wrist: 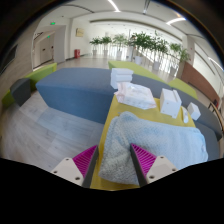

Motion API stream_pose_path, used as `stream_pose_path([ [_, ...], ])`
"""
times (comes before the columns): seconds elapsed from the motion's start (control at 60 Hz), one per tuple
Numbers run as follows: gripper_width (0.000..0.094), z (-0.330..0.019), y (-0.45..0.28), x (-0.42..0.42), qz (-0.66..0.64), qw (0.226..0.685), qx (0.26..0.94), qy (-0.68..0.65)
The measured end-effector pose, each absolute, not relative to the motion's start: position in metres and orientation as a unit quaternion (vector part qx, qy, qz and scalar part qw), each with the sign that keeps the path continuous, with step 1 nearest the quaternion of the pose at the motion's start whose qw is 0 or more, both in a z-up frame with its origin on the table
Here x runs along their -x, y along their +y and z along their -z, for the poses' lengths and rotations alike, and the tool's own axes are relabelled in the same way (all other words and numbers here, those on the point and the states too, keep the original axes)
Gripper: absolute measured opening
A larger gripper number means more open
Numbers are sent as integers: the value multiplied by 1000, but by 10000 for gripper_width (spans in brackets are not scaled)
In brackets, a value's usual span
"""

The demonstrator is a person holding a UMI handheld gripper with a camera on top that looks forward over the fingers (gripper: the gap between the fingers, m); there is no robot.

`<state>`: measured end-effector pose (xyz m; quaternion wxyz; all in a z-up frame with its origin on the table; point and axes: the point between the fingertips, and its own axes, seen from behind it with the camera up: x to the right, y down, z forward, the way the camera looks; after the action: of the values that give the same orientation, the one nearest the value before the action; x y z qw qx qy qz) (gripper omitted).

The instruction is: Fold towel

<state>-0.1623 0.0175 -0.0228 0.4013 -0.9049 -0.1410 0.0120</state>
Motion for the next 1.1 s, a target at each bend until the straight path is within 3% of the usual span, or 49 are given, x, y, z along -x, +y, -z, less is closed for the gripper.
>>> stream_pose_path([
  [0.033,582,22,23,159,1,415,897,-151],
  [0.083,541,21,21,159,-1,418,896,-150],
  [0.133,420,19,21,155,-3,420,897,-138],
  [0.15,433,19,22,154,-4,421,897,-135],
  [0.167,356,18,23,153,-6,422,897,-132],
  [0.183,377,18,23,152,-7,423,897,-129],
  [0.267,68,16,29,138,-8,430,897,-98],
  [0.3,42,15,31,137,-25,431,899,-77],
  [0.45,11,8,30,138,-58,423,902,-62],
  [0.667,11,-88,52,65,-57,486,872,-24],
  [0.767,14,-110,59,-12,-18,496,868,7],
  [0.85,20,-95,60,-74,23,481,876,17],
  [1.05,35,-6,46,-167,77,393,915,42],
  [1.1,39,-4,49,-170,68,404,911,42],
])
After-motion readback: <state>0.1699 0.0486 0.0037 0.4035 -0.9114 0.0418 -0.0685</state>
